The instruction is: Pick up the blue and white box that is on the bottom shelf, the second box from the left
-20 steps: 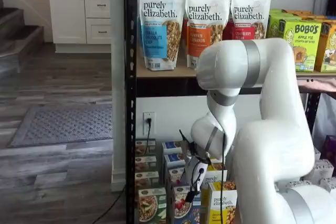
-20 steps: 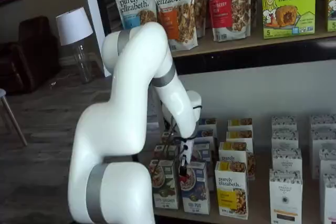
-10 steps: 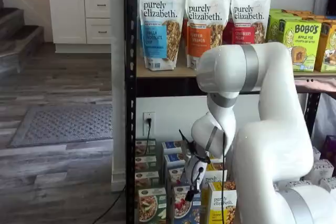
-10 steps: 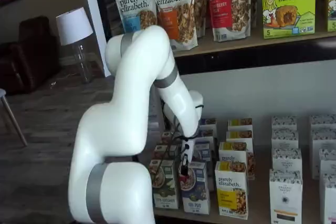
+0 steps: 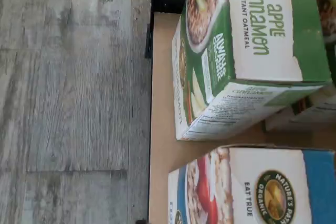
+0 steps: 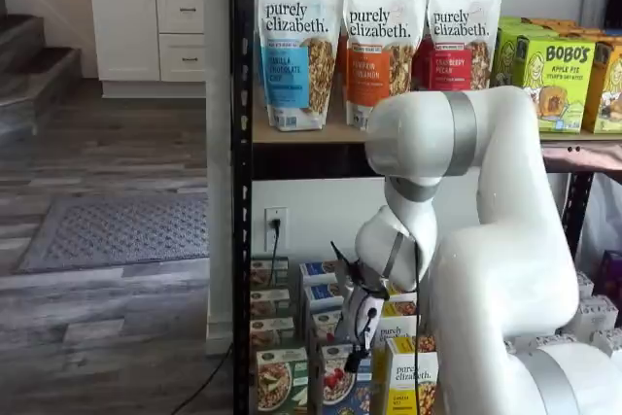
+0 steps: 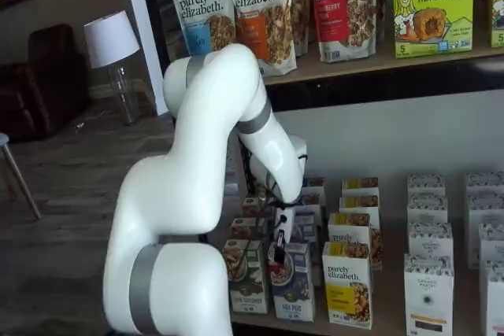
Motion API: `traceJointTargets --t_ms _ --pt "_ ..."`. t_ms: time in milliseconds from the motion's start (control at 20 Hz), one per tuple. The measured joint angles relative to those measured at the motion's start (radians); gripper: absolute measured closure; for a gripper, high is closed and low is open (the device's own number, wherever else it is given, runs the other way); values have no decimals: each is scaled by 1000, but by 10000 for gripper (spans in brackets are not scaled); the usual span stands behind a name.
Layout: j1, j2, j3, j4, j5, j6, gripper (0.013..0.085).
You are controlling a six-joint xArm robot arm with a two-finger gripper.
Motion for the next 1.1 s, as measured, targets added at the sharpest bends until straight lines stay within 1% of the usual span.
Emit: traceJointTargets --t_ms 350,800,1100 --pt "-13 16 -32 -23 22 13 130" --pt "-21 51 -90 -77 55 57 130" --pt "-20 79 -129 -121 71 98 130"
